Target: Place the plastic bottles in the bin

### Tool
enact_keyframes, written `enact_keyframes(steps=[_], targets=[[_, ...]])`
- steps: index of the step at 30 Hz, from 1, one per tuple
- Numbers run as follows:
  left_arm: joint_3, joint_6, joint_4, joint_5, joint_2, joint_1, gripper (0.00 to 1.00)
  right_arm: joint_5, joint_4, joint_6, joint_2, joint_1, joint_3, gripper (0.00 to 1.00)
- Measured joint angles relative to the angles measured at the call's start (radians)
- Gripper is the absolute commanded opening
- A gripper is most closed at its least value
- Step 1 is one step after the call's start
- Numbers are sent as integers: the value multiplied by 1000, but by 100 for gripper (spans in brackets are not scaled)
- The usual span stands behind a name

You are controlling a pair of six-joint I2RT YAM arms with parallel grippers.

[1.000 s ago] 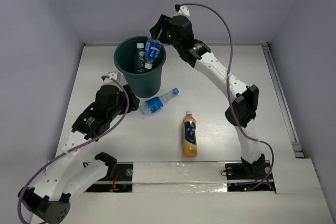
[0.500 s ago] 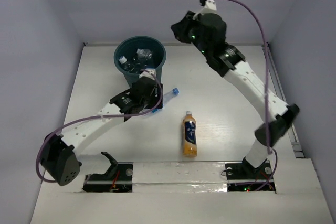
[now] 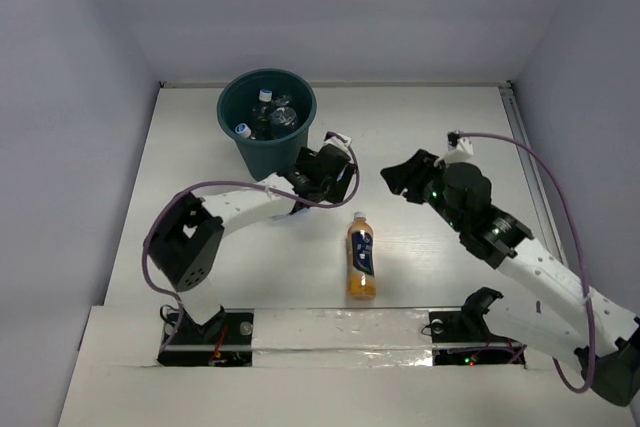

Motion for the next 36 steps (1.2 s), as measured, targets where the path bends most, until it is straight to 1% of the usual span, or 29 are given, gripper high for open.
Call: enact_keyframes(steps=[1,6,7,9,10,13,14,15,16,17,18,19,21,22,25,29,32,33,36], targets=[[11,9,3,-10,27,0,81,0,-11,19,-36,0,-32,66],[101,20,7,-48,166,14,79,-9,-41,91,-158,0,-103,72],[124,20,9,-50,195,19,79,-15,-45,106,-177,0,-118,76],[161,20,8,-49,246,34,77,-31,-61,124,-207,0,-151,78],[175,20,6,-49,267,39,77,-37,-76,133,-217,0,-168,81],[216,20,-5,-47,324,50,73,-65,-112,151,-220,0,-204,82],[223,19,-5,-46,339,53,69,-75,-126,155,-214,0,-211,83],[224,16,-6,-44,349,54,61,-83,-134,156,-207,0,-216,83],[225,9,-1,-43,354,53,55,-91,-142,158,-198,0,-218,83],[226,3,-1,-39,354,53,46,-98,-146,159,-187,0,-219,83],[226,-2,-4,-35,354,53,29,-104,-147,159,-177,0,-219,83],[225,-9,-6,-28,354,53,24,-111,-147,159,-165,0,-219,86],[224,-18,-6,-20,341,51,15,-126,-146,157,-132,0,-219,93],[222,-24,-10,-14,332,51,14,-137,-146,151,-108,0,-219,95],[218,-43,-43,21,280,51,13,-190,-146,126,8,0,-204,97],[232,-69,-104,64,127,51,12,-278,-146,64,195,0,-161,99],[298,-79,-144,83,25,51,12,-327,-154,14,305,0,-112,100],[363,-82,-165,90,-25,52,12,-346,-156,-4,338,0,-93,100],[506,-86,-181,116,-111,71,12,-392,-157,-46,424,-1,-41,100]])
